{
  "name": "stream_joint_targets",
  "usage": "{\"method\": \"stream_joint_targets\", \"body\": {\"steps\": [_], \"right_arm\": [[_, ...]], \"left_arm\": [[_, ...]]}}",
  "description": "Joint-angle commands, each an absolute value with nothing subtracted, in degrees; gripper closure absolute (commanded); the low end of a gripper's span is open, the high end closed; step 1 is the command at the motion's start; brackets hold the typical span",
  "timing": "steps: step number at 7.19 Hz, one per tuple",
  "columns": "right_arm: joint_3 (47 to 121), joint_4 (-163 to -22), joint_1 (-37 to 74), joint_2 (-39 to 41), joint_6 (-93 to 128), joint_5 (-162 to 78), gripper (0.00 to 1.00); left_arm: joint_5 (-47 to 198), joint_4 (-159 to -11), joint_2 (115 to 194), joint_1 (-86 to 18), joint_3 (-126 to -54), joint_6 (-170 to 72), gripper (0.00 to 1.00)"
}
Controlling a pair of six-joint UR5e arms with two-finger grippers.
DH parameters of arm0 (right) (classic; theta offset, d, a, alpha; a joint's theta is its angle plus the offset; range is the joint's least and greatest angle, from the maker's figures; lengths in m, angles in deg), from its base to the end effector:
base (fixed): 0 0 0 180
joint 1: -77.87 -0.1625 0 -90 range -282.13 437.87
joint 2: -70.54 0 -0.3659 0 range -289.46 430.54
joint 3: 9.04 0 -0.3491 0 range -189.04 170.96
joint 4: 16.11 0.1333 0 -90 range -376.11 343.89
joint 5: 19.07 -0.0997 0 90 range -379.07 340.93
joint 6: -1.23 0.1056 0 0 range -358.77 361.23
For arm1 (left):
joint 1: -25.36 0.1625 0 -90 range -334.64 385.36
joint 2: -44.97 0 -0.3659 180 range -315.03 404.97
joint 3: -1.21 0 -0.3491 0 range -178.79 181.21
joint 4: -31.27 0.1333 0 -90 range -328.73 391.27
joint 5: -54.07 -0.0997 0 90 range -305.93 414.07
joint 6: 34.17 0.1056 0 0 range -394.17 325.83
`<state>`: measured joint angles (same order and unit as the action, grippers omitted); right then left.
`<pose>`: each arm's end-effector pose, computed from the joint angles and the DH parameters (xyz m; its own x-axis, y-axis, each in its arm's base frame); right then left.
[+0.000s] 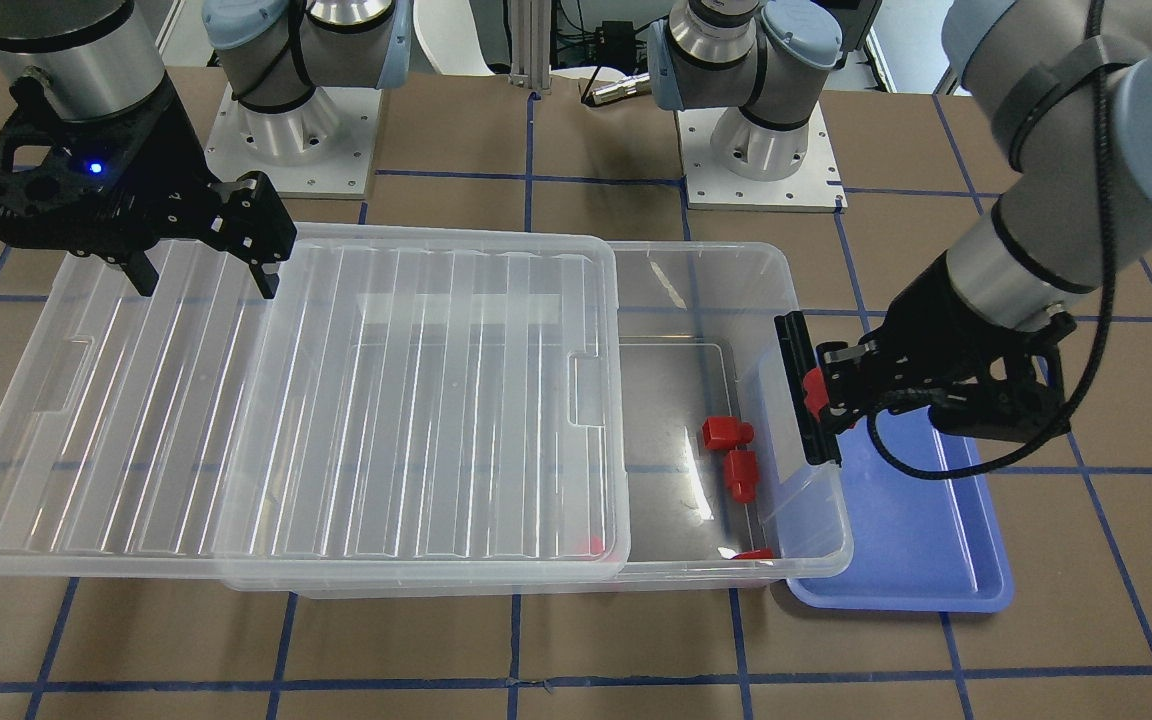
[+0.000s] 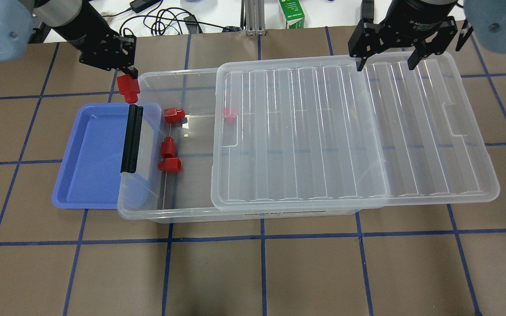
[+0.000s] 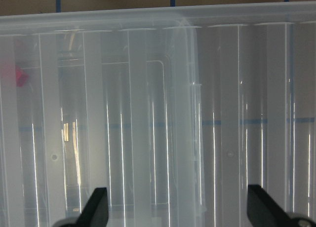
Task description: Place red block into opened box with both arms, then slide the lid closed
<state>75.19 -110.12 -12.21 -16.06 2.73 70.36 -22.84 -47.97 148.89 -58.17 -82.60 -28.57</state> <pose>0.1350 -0.4811 0.4483 -0.9996 0.0235 -0.0128 0.0248 0.9935 -0.1108 -0.0955 -0.5532 0.3733 -0.9755 -0.0006 0.2199 -0.0174 0.9971 -0.0747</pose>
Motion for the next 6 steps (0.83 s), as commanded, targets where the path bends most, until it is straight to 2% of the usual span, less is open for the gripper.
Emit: {"method": "stream_joint_targets", "body": {"steps": [1, 2, 3, 5, 6], "right_arm": [[75.16, -109.98, -10.21, -16.03, 1.16, 71.54, 0.00], [74.55, -109.11, -7.58, -16.21, -1.73, 72.42, 0.00], [74.37, -108.05, -3.90, -16.64, -7.59, 72.43, 0.00], [74.72, -108.74, 3.91, -16.65, -18.83, 72.43, 0.00], [75.16, -108.40, 11.44, -16.65, -28.12, 71.99, 0.00]], "left_arm": [[-23.09, -32.71, 149.91, -62.17, -91.12, -29.51, 0.82], [-23.10, -26.45, 149.82, -62.62, -94.91, -30.30, 0.38], [-23.18, -22.65, 149.56, -62.80, -97.03, -32.74, 0.00], [-23.18, -24.62, 147.63, -62.10, -95.48, -32.77, 0.00], [-23.53, -28.20, 146.93, -62.01, -93.12, -32.76, 0.00]]}}
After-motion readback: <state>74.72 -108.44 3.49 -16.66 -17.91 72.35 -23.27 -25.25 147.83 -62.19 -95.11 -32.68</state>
